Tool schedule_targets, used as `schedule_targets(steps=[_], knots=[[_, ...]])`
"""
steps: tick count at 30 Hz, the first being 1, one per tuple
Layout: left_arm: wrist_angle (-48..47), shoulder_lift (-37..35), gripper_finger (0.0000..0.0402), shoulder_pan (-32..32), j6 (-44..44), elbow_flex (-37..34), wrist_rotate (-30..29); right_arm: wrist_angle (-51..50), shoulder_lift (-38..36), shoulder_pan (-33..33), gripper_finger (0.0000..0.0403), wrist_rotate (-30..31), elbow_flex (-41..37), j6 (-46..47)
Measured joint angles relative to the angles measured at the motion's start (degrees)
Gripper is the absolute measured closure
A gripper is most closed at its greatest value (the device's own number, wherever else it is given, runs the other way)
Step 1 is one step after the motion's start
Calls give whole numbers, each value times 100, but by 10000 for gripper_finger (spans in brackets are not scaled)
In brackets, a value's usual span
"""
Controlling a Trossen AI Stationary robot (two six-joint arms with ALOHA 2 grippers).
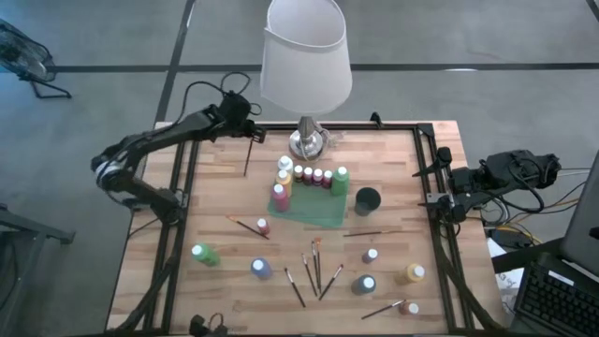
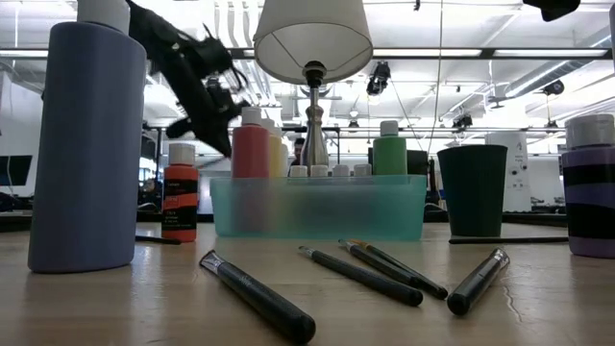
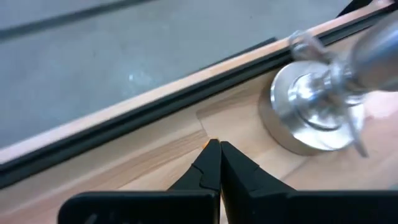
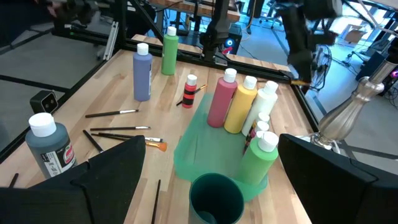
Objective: Pick & Place Paint Supplies
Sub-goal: Put the orange paint brush into the black cup
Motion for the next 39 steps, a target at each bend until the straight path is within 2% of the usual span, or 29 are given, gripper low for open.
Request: schedule_targets(steps=[6, 14, 19, 23, 27, 30, 36, 39], knots=[[-383, -1117, 401, -65, 89, -325, 226, -2, 0, 2, 39, -2, 0, 0], [-206, -2695, 401, -268, -110, -852, 715, -2, 0, 1, 39, 0, 0, 0], [-159, -3328, 401, -425, -123, -958, 984, -2, 0, 2, 39, -1, 0, 0], [163, -3571, 401, -579, -47, -960, 1344, -2, 0, 1, 39, -2, 0, 0], [1015, -3602, 401, -773, 115, -962, 2107, 3, 0, 0, 39, 5, 0, -2], [1760, -3593, 401, -996, 183, -962, 2506, 33, 7, 2, 39, 228, 0, -19], [2707, -3588, 401, -1620, 948, -928, 2563, 285, 139, -4, 39, 269, 0, -339], [2839, -3587, 401, -1885, 1314, -804, 2281, 685, 278, -4, 39, 275, 0, -215]])
